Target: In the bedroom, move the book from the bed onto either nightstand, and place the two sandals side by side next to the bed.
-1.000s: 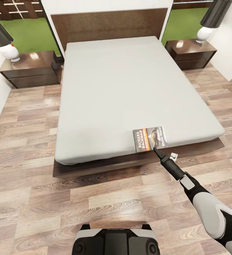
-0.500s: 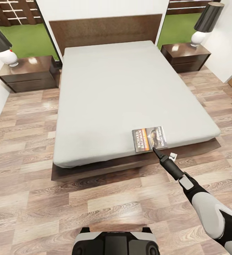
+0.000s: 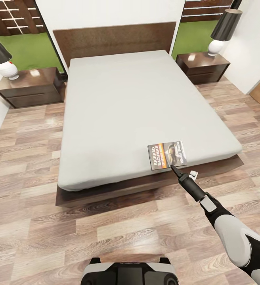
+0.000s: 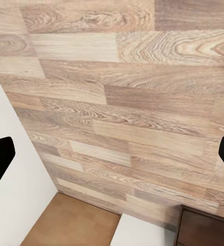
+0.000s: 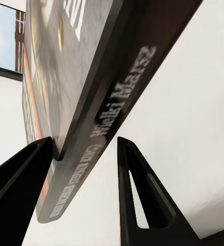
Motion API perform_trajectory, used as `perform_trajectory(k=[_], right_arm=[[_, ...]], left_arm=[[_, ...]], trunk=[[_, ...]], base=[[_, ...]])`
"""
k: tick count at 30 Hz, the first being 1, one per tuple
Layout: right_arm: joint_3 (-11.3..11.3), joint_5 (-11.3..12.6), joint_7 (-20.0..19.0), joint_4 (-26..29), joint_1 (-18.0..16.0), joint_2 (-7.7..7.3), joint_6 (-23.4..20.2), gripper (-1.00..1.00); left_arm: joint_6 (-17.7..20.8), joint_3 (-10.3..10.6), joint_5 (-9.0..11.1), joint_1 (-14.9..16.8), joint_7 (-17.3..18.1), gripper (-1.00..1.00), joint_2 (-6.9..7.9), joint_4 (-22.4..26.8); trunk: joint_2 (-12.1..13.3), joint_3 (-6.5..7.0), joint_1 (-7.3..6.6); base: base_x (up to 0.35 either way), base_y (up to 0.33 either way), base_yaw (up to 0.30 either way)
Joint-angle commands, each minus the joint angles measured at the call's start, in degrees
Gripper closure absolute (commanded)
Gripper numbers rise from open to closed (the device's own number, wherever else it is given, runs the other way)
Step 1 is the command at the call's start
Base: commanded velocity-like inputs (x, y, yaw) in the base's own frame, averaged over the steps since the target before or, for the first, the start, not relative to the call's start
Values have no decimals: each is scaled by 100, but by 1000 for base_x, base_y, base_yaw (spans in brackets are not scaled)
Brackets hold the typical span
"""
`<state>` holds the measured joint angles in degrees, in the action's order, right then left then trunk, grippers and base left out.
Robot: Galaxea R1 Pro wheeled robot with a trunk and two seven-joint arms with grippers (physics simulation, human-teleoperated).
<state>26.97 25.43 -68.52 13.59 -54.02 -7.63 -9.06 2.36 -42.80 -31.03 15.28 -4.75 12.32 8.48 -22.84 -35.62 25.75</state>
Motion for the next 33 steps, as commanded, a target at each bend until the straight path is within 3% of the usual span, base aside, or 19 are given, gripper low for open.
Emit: perform_trajectory(k=[1, 33], right_arm=[[-12, 50, -12, -6, -3, -2, -60, 100], [-15, -17, -12, 1, -3, 68, -43, 100]], left_arm=[[21, -18, -34, 2, -8, -100, -2, 4], [28, -18, -39, 2, -16, -100, -10, 4]], trunk=[[-8, 3, 3], [-8, 294, 3]], base=[[0, 0, -65], [0, 0, -30]])
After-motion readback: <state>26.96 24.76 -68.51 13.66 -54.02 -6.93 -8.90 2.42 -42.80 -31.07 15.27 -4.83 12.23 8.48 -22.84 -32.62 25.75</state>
